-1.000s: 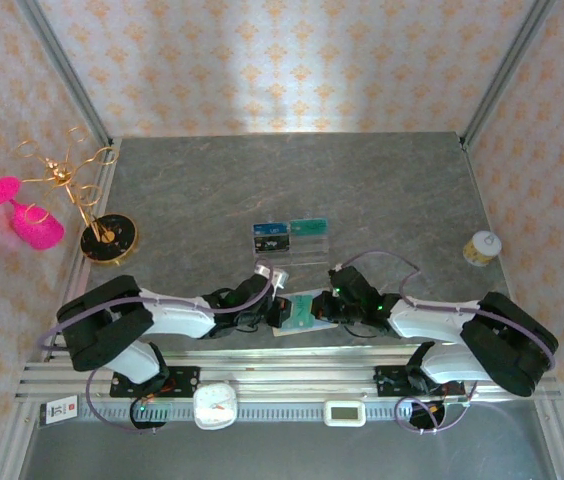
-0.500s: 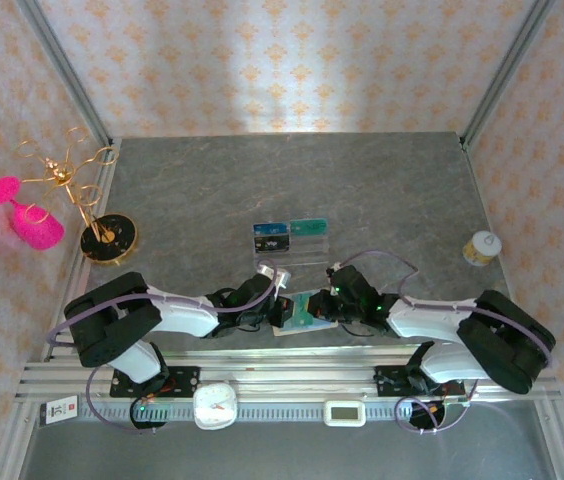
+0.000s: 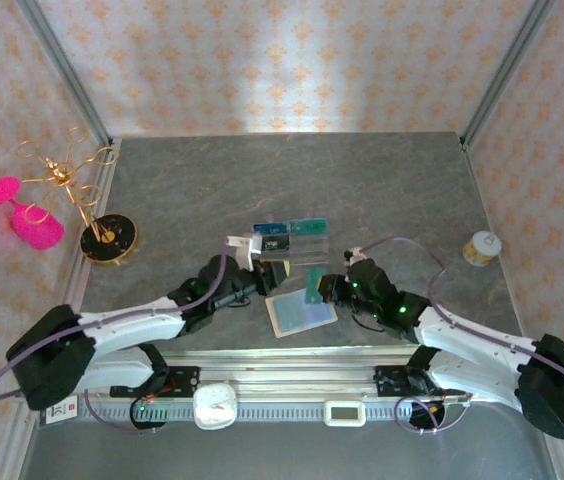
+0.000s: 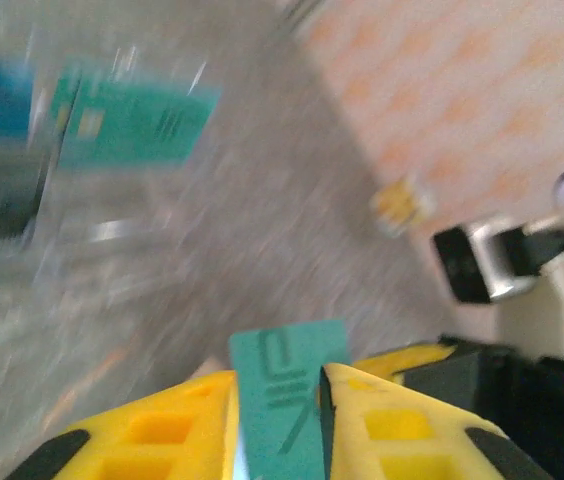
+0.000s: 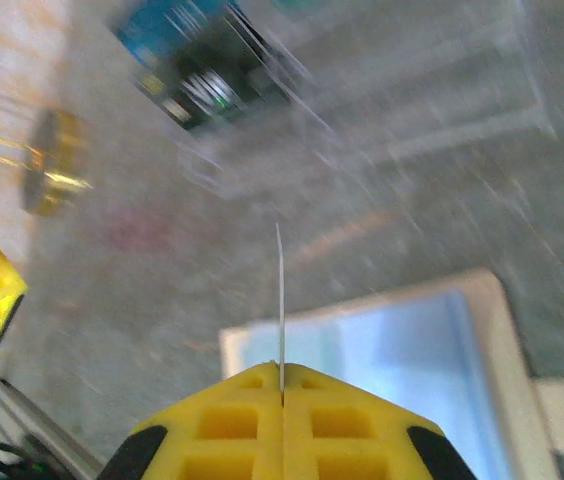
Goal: Take the credit cards out of the card holder
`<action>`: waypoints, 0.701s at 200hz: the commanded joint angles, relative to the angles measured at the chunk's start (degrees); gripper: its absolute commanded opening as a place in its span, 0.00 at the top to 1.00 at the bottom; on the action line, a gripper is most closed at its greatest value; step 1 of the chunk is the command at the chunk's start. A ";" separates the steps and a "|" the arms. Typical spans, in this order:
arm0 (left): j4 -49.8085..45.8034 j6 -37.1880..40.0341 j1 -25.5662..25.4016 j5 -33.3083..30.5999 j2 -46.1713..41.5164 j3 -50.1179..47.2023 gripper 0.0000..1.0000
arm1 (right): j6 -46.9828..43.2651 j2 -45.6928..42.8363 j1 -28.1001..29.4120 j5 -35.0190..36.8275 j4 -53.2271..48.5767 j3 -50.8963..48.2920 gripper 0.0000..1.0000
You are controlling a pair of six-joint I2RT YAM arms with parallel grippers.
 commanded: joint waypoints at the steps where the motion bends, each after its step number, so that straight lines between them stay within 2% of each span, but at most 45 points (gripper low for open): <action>1: 8.48 -2.23 1.46 0.37 -3.05 0.10 0.68 | -0.75 -2.12 -0.14 6.35 8.30 5.16 1.00; 31: 20.21 -3.79 1.86 -1.21 -6.04 -2.32 0.60 | 1.88 -1.08 -0.05 8.47 21.26 7.22 1.00; 62: 27.33 -4.31 1.85 -1.61 -6.32 -3.34 0.58 | 4.82 1.93 0.89 9.72 32.11 8.33 1.00; 97: 34.61 -5.99 1.78 -2.17 -4.70 -4.49 0.57 | 3.70 5.03 3.78 11.48 37.43 11.22 1.00; 140: 36.56 -7.12 1.83 -2.07 -3.49 -4.48 0.59 | 1.83 5.98 6.26 14.30 39.64 12.64 1.00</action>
